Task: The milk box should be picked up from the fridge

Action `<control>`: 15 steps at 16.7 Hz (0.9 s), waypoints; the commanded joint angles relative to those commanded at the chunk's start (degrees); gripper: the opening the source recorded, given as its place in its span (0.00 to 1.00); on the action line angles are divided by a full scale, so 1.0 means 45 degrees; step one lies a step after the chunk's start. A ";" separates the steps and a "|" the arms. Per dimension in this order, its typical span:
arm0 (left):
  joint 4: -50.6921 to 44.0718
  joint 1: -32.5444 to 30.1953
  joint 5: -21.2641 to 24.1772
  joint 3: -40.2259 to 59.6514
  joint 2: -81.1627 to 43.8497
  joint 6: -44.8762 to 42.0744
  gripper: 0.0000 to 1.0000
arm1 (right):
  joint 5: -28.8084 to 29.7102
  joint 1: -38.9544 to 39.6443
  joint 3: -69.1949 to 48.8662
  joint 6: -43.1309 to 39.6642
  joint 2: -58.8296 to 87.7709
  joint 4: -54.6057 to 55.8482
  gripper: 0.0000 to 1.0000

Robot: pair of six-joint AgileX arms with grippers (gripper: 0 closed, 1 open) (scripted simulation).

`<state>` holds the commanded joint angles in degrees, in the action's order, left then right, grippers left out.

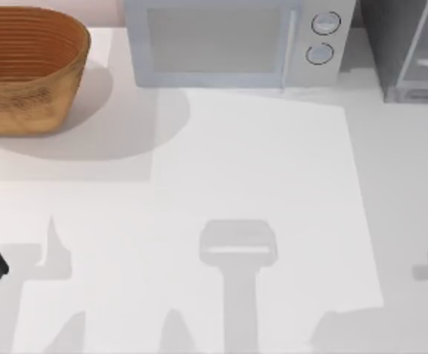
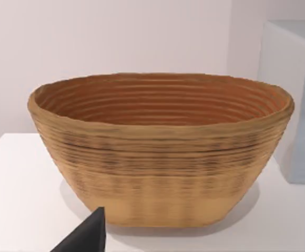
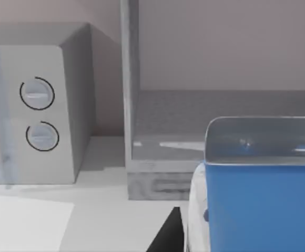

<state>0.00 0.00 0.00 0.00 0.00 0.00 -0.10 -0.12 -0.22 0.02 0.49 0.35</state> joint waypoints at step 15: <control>0.0000 0.0000 0.0000 0.0000 0.0000 0.0000 1.00 | -0.1347 0.0394 -0.2080 0.0057 0.5138 0.3601 0.00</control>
<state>0.00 0.00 0.00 0.00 0.00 0.00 -6.16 1.66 -9.58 0.27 23.62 16.56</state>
